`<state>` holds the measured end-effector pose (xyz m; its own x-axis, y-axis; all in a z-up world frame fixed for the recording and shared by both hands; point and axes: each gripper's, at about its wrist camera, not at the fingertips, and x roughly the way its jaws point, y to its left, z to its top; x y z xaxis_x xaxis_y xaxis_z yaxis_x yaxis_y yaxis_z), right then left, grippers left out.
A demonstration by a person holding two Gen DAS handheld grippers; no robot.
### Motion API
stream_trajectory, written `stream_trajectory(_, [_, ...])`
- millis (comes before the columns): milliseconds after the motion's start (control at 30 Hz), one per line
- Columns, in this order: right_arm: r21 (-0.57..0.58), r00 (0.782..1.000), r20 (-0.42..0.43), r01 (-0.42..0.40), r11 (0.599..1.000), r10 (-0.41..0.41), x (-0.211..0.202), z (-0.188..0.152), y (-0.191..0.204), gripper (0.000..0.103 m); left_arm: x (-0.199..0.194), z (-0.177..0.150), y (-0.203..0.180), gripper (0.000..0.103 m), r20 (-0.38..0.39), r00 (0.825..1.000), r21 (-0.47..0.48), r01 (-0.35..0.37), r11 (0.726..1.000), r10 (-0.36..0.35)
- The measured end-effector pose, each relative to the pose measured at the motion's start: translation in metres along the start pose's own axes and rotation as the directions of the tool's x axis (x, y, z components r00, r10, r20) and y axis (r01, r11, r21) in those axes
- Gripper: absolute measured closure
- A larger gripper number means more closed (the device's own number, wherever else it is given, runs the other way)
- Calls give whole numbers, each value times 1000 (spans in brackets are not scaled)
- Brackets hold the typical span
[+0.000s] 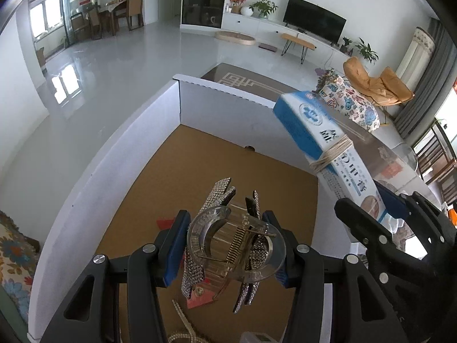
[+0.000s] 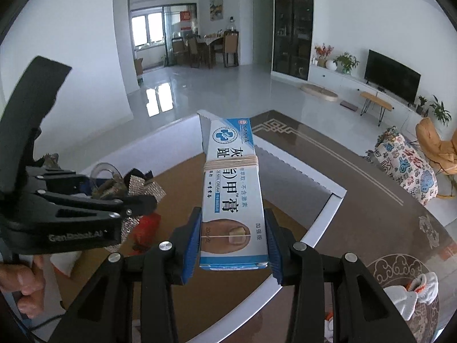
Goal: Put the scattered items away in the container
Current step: 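Open both tools to drop the hair clip and ointment box into the box, then withdraw both open tools from the box back over the table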
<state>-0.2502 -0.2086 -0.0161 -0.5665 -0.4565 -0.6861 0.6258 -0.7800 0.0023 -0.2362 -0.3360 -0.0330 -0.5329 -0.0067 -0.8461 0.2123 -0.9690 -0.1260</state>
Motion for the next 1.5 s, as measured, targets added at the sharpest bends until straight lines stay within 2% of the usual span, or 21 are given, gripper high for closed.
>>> stream_trajectory(233, [17,999,-26,-27,999,27,25,-4,-10,61,16,3,-3,52,-12,1000,2,-3,1000,3])
stream_trajectory(333, [15,998,-52,-39,999,39,37,-7,-10,60,33,4,-5,50,-75,997,7,1,1000,-1])
stream_trajectory(400, [19,998,-65,-24,1000,25,45,-7,-12,56,40,3,-1,45,-107,994,-13,-10,1000,9])
stream_trajectory(433, [25,998,-65,-12,1000,13,46,-7,-13,51,40,2,2,37,-105,994,-30,-10,1000,7])
stream_trajectory(467, [36,999,-53,-13,999,15,44,-6,-15,48,40,2,6,30,-102,995,-47,-9,999,4])
stream_trajectory(500, [48,999,-40,-15,999,17,43,-4,-17,48,37,2,9,29,-93,996,-57,-6,998,1])
stream_trajectory(700, [108,999,48,-28,994,23,13,3,-22,47,16,2,8,27,-41,998,-55,-39,998,37])
stream_trajectory(867, [151,996,88,-40,988,27,-22,-14,-16,47,-5,-10,-9,27,-4,998,-6,-58,998,58])
stream_trajectory(967, [186,995,101,-31,982,13,-42,-37,-21,47,-24,-29,-21,27,18,998,21,-68,997,68])
stream_trajectory(1233, [287,995,64,54,956,-75,-101,-133,-47,47,-91,-98,-74,27,81,996,99,-58,993,50])
stream_trajectory(1367, [357,990,10,130,925,-143,-136,-198,-70,47,-121,-131,-105,27,104,994,139,-40,989,26])
stream_trajectory(1500, [431,982,-14,177,885,-190,-172,-248,-93,47,-140,-162,-139,26,116,993,183,-15,983,-6])
